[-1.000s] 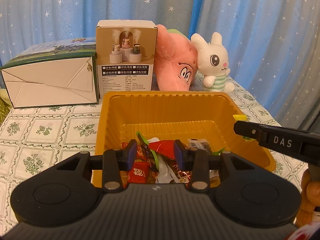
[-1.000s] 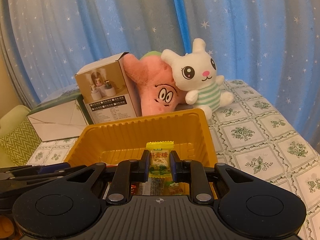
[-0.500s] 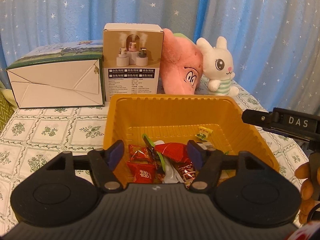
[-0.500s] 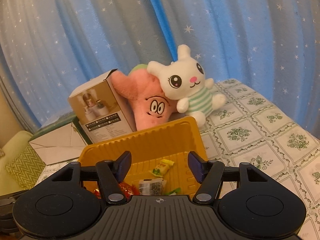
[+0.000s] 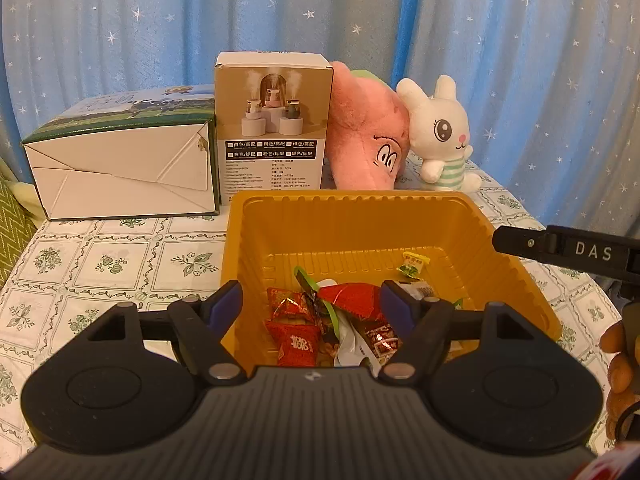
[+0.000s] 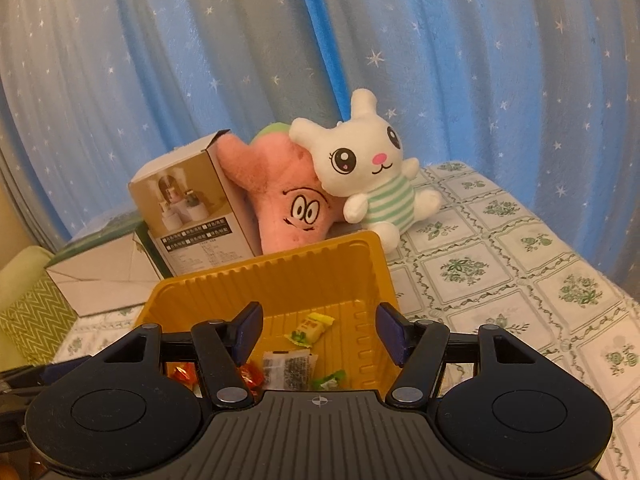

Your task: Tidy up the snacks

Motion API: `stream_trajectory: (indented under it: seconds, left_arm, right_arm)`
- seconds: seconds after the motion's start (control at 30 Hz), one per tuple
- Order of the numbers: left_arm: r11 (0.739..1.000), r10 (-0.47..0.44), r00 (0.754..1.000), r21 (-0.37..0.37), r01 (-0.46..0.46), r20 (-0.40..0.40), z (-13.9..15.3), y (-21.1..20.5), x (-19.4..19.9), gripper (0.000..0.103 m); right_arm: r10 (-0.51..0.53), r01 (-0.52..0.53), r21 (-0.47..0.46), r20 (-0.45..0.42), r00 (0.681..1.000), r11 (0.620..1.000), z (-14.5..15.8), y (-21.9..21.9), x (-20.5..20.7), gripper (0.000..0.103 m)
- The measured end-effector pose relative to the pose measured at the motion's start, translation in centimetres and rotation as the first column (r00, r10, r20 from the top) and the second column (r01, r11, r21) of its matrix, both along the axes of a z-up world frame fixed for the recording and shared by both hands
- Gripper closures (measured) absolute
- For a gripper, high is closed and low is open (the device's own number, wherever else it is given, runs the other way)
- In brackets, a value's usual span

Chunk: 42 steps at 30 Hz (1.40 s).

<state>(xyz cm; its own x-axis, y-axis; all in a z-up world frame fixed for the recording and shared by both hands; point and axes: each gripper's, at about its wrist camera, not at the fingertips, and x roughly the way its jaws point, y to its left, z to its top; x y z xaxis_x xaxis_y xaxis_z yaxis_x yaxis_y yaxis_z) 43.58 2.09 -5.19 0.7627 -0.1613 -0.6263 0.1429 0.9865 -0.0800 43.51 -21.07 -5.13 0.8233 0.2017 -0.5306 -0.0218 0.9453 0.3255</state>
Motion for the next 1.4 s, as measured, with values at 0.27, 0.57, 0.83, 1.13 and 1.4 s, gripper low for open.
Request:
stream_trajectory:
  seconds: [0.27, 0.57, 0.83, 1.13, 1.4]
  left_arm:
    - [1.000, 0.012, 1.000, 0.004, -0.012, 0.014, 0.7, 0.2, -1.2, 0.030]
    - [1.000, 0.025, 0.999, 0.004, -0.025, 0.027, 1.6, 0.3, -4.0, 0.030]
    - [1.000, 0.020, 1.000, 0.011, -0.020, 0.024, 1.8, 0.6, -7.7, 0.030]
    - [0.999, 0.047, 0.998, 0.003, -0.047, 0.044, 2.4, 1.4, -12.3, 0.030]
    - [0.998, 0.066, 0.998, -0.010, -0.066, 0.024, 1.6, 2.4, -16.6, 0.030]
  right_arm:
    - [0.001, -0.001, -0.063, 0.004, 1.000, 0.998, 0.3, 0.1, -1.3, 0.040]
    - [0.011, -0.009, -0.117, 0.015, 1.000, 0.993, 0.7, 0.3, -4.1, 0.040]
    - [0.020, -0.020, -0.144, 0.000, 1.000, 0.989, 0.6, 0.1, -7.4, 0.040]
    - [0.017, -0.019, -0.148, -0.013, 1.000, 0.989, 0.8, -0.4, -11.2, 0.040]
    - [0.024, -0.028, -0.152, -0.031, 0.999, 0.988, 0.8, -0.3, -14.7, 0.040]
